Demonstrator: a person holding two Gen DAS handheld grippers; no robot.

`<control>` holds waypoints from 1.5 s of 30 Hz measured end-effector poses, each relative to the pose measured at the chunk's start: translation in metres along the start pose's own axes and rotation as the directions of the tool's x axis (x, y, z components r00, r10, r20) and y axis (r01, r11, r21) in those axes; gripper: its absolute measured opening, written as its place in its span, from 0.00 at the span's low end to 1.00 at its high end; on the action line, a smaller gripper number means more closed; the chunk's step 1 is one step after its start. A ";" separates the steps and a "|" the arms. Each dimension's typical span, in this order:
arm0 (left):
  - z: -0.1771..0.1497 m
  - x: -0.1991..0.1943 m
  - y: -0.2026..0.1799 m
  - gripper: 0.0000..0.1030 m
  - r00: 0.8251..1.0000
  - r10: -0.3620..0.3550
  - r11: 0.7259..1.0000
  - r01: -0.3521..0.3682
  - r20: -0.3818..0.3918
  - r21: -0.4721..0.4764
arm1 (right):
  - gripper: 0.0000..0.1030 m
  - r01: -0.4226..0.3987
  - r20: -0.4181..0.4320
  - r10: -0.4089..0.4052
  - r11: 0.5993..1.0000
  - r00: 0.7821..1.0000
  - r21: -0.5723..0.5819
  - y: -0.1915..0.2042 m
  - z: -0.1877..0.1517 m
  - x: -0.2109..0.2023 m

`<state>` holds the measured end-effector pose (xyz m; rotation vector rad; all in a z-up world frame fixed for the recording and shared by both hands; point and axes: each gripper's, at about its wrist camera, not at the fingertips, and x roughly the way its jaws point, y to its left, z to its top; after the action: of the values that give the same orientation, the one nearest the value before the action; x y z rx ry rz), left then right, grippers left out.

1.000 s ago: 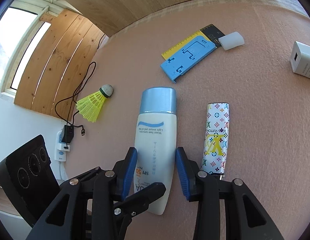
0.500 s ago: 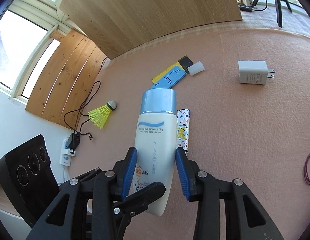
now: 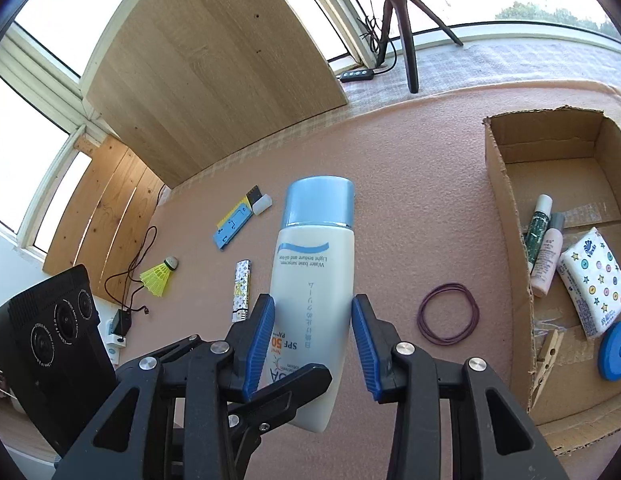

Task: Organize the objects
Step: 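Carry the sunscreen bottle into the box and open both grippers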

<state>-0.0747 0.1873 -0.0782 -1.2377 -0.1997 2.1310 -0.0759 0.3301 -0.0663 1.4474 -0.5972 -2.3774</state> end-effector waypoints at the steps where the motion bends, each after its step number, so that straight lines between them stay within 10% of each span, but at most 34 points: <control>1: 0.002 0.007 -0.009 0.44 1.000 -0.010 1.000 0.010 -0.007 0.011 | 0.36 0.010 0.008 -0.010 1.000 1.000 0.008 -0.008 0.000 -0.006; 24: 0.011 0.099 -0.148 0.44 0.986 -0.129 0.973 0.146 -0.103 0.177 | 0.37 0.144 0.119 -0.167 0.973 0.979 0.182 -0.131 -0.009 -0.094; 28: 0.012 0.105 -0.155 0.45 0.986 -0.120 0.970 0.140 -0.113 0.199 | 0.39 0.160 0.114 -0.184 0.969 0.976 0.188 -0.137 -0.011 -0.097; 32: 0.016 0.108 -0.153 0.74 0.991 -0.073 0.973 0.095 -0.114 0.211 | 0.51 0.196 0.110 -0.222 0.959 0.969 0.207 -0.140 -0.012 -0.099; 45: 0.015 0.090 -0.132 0.74 0.994 -0.043 0.979 0.061 -0.100 0.192 | 0.54 0.206 0.138 -0.238 0.955 0.961 0.213 -0.133 -0.015 -0.104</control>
<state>-0.0566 0.3467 -0.0777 -1.2024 0.0183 1.9885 -0.0203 0.4901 -0.0572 1.4791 -0.7650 -2.6993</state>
